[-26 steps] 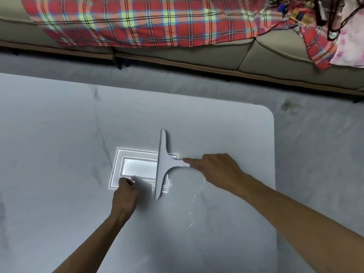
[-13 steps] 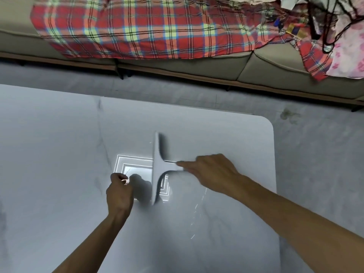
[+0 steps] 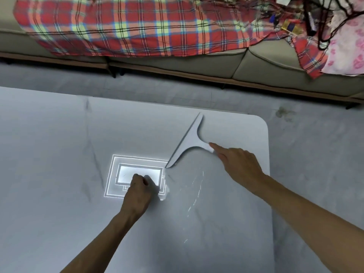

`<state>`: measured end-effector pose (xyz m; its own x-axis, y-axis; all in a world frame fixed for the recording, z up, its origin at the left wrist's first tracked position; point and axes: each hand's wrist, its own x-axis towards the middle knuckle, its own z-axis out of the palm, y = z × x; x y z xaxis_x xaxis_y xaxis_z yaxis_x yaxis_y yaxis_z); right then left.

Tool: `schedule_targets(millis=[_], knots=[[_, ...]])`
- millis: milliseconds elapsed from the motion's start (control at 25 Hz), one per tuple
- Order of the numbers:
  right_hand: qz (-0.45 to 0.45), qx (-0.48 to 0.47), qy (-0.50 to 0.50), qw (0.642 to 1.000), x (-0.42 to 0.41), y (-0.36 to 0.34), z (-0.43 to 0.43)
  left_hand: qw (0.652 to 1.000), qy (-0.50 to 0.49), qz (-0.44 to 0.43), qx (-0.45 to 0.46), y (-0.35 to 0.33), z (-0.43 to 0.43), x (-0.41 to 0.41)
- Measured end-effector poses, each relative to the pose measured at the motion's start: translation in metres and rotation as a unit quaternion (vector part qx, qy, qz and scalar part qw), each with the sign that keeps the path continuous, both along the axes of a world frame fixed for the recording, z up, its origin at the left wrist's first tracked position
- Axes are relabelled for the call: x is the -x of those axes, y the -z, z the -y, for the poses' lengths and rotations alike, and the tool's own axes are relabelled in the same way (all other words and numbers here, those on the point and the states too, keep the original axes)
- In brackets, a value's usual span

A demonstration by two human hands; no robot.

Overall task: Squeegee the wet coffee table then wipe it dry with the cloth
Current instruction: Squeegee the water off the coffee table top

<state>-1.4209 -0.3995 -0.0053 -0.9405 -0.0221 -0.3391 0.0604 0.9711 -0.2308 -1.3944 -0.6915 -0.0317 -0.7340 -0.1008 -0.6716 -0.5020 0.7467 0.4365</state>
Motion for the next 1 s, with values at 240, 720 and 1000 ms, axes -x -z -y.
schedule_targets(millis=[240,720,1000], knots=[[0.058,-0.015,0.075,0.995,-0.075,-0.039,-0.062,0.949,0.292,-0.088,0.081,0.036,-0.063,0.0],[0.123,0.006,0.116,0.986,-0.074,-0.025,-0.041,0.849,0.484,-0.066,0.2,0.069,-0.069,0.017],[0.053,0.052,0.2,0.977,-0.036,-0.052,-0.075,0.933,0.331,0.068,0.123,0.016,-0.088,0.013]])
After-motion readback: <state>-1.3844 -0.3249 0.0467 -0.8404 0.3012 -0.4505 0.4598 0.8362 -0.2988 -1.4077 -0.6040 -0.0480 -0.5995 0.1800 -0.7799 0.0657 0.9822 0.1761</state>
